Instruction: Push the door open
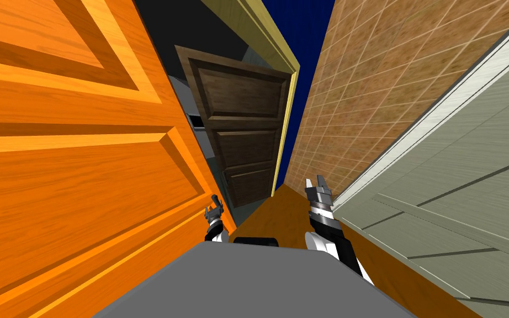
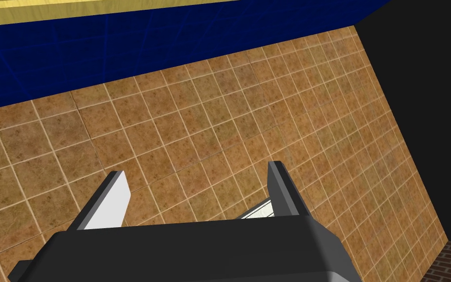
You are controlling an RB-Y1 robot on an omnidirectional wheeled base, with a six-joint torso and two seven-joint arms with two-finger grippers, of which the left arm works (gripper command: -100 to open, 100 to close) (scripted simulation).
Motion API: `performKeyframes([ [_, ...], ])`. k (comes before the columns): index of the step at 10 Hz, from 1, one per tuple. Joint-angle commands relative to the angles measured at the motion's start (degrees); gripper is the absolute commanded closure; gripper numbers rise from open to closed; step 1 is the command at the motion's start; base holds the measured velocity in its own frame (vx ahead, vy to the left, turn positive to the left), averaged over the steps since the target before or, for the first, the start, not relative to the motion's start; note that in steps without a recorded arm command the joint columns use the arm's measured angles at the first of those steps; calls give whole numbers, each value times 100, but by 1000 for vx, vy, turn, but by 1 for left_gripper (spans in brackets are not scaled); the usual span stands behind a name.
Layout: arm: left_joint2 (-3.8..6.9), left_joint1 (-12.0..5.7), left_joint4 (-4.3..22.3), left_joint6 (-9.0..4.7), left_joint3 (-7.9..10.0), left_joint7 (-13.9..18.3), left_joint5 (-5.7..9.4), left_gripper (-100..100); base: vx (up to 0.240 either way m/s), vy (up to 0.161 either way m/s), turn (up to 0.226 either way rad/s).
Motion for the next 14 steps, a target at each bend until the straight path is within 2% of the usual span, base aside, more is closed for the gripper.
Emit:
performKeyframes([
  [1,192,130,125,-105,162,34,60,100,-16,-6,-3],
  [8,192,130,125,-105,162,34,60,100,2,-4,1],
  [9,168,26,183,-54,182,27,147,100,-4,23,-121],
  [14,179,40,194,-65,212,20,170,100,-5,20,-19],
])
